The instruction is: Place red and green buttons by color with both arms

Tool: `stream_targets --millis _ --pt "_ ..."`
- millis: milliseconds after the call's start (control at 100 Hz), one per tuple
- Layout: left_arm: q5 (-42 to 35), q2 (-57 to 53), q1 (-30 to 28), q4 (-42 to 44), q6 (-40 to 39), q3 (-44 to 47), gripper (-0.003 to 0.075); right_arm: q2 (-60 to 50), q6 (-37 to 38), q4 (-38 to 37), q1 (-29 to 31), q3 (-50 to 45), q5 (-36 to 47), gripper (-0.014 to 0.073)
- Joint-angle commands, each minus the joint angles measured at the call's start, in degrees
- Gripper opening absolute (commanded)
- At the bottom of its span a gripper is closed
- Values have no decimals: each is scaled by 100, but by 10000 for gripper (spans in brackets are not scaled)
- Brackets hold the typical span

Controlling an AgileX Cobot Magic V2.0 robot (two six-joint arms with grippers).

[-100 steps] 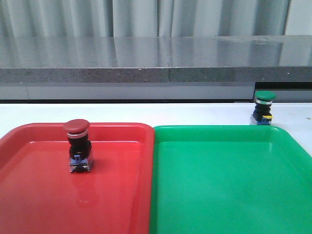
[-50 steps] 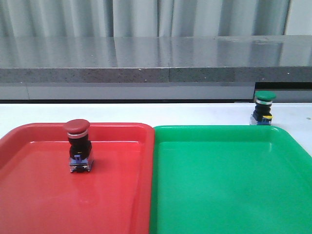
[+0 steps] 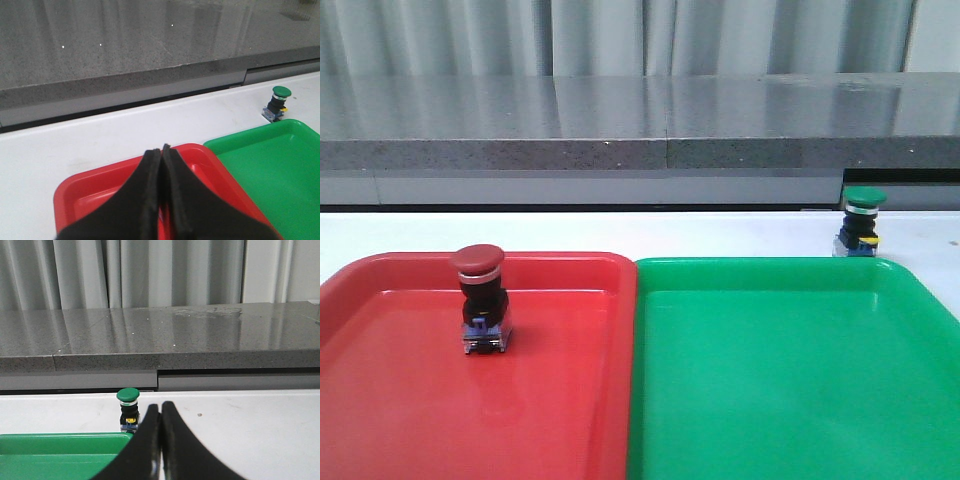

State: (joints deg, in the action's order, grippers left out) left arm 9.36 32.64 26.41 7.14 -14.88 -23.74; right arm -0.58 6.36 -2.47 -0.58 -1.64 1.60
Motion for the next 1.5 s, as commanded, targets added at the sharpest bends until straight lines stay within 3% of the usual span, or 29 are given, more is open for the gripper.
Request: stream_targets --millis 0,130,620,730,790,950,1490 --pt "-1067 -120 -225 -262 600 207 -20 -128 -27 -46 36 112 432 -64" --pt "-1768 -380 -686 -880 1801 666 -20 -128 -27 -46 36 112 432 -64" --pt "-1930 -2435 -2326 -1356 1791 2170 -20 -128 -27 -46 36 112 432 -64" --pt "-1732 -3008 -2690 -1444 1778 2456 -20 -128 -27 -46 36 112 432 -64" --pt "-1163 -3317 -2847 -1444 1707 2443 -20 -128 -27 -46 36 112 432 -64" --pt "-484 -3480 -2974 -1431 1458 2450 -20 -128 -27 -46 36 117 432 -64" --pt "-459 -3480 -2962 -1422 1488 2450 -20 -128 -27 -46 36 117 432 -64"
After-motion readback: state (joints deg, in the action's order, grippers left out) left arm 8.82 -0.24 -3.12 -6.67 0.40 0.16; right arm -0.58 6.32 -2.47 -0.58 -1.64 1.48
